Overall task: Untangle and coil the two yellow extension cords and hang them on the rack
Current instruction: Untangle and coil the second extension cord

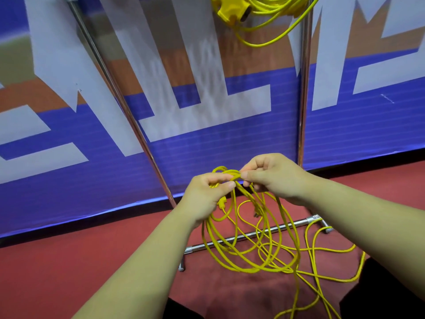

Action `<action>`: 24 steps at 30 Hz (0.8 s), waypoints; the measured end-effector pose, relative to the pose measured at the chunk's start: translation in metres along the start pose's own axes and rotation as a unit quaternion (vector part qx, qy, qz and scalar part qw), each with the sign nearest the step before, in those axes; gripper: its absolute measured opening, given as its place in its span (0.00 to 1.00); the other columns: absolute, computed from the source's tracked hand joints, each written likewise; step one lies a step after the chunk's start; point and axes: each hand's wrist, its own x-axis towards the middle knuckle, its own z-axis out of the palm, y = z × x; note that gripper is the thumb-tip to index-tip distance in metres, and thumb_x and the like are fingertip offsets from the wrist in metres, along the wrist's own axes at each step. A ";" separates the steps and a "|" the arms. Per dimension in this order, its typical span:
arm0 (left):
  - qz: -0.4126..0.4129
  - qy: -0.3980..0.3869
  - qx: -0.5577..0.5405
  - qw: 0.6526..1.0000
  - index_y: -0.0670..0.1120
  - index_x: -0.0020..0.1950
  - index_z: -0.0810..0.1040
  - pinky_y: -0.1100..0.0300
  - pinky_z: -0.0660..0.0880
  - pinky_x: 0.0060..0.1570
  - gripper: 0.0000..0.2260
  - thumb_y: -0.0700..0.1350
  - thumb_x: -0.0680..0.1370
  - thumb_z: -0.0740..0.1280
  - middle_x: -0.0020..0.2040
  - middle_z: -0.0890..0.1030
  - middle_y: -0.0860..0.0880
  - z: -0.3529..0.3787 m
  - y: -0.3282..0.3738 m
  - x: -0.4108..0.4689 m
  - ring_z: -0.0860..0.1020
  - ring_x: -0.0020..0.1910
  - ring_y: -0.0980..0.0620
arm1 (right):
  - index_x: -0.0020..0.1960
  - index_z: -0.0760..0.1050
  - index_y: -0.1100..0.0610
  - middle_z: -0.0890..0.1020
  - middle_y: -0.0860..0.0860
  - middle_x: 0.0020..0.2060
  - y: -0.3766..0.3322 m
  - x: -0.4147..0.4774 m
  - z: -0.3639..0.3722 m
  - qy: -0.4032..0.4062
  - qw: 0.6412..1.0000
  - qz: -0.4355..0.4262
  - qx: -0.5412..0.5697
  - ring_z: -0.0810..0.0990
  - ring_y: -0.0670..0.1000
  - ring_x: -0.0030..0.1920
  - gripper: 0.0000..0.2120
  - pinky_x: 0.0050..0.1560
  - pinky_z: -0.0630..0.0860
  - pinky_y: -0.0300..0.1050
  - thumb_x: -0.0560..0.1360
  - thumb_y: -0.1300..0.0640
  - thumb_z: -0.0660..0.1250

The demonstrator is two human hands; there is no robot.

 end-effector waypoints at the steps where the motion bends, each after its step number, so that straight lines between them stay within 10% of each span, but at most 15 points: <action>1: 0.005 0.009 0.014 1.000 0.45 0.55 0.85 0.69 0.64 0.26 0.06 0.42 0.79 0.70 0.23 0.72 0.59 0.001 0.000 0.003 0.68 0.22 0.62 | 0.49 0.80 0.63 0.84 0.54 0.36 -0.001 -0.001 -0.001 -0.007 1.000 0.001 -0.001 0.75 0.49 0.33 0.04 0.41 0.70 0.51 0.78 0.62 0.70; 12: -0.129 0.348 -0.197 0.908 0.45 0.58 0.82 0.66 0.67 0.21 0.09 0.46 0.81 0.68 0.32 0.68 0.47 -0.076 -0.024 0.039 0.65 0.23 0.52 | 0.53 0.75 0.57 0.77 0.51 0.33 0.004 -0.005 -0.026 0.003 0.996 0.082 -0.022 0.69 0.47 0.27 0.04 0.34 0.76 0.44 0.82 0.60 0.61; 16: -0.093 0.321 -0.082 0.939 0.47 0.61 0.83 0.61 0.74 0.29 0.12 0.46 0.78 0.72 0.44 0.82 0.49 -0.081 -0.028 0.029 0.73 0.30 0.51 | 0.47 0.77 0.59 0.80 0.53 0.33 0.005 -0.001 -0.030 0.057 0.996 0.062 -0.041 0.68 0.48 0.27 0.04 0.31 0.72 0.43 0.79 0.61 0.64; 20: -0.044 0.249 -0.022 0.967 0.55 0.68 0.79 0.50 0.78 0.55 0.20 0.48 0.77 0.74 0.59 0.83 0.46 -0.064 -0.017 0.017 0.80 0.60 0.44 | 0.43 0.80 0.60 0.83 0.53 0.33 0.002 0.001 -0.024 0.072 0.991 0.051 -0.098 0.70 0.50 0.28 0.06 0.28 0.70 0.41 0.77 0.59 0.67; 24: 0.002 0.155 0.039 0.987 0.58 0.61 0.83 0.62 0.71 0.50 0.15 0.48 0.76 0.75 0.44 0.78 0.51 -0.044 -0.008 0.006 0.78 0.47 0.54 | 0.44 0.81 0.58 0.85 0.51 0.34 -0.006 0.000 -0.007 0.028 0.990 0.020 -0.134 0.72 0.43 0.24 0.06 0.30 0.72 0.41 0.77 0.61 0.66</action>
